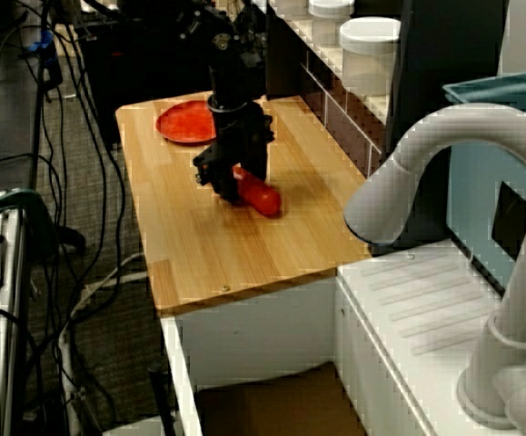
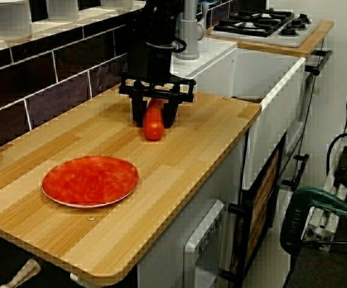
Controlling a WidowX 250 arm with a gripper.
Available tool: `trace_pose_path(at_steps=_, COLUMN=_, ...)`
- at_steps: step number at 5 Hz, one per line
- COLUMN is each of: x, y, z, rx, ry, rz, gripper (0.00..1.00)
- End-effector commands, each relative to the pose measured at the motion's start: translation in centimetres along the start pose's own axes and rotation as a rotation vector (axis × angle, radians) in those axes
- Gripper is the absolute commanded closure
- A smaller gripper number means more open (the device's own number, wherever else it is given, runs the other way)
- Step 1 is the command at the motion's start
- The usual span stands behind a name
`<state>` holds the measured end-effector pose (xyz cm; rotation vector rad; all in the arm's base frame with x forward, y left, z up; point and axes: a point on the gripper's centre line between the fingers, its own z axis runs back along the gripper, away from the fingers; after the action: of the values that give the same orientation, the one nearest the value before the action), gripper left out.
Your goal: Put the object on the plate
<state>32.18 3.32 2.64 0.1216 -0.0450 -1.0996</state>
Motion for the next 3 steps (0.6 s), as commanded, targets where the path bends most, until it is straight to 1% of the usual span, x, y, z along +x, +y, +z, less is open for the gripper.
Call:
trace_pose_path(at_steps=1, x=-3.5, y=3.9, z=7.3, rx=0.094, ry=-0.072, rz=0.19, gripper=1.0)
trace_pose_path(at_steps=2, x=-6.6, y=5.8, z=7.2, rx=0.081, ry=-0.054, rz=0.284, gripper=1.0)
trace_pose_path(at_steps=3, x=-9.4, y=6.9, z=5.3, rx=0.096, ry=0.015, rz=0.355, gripper=1.0)
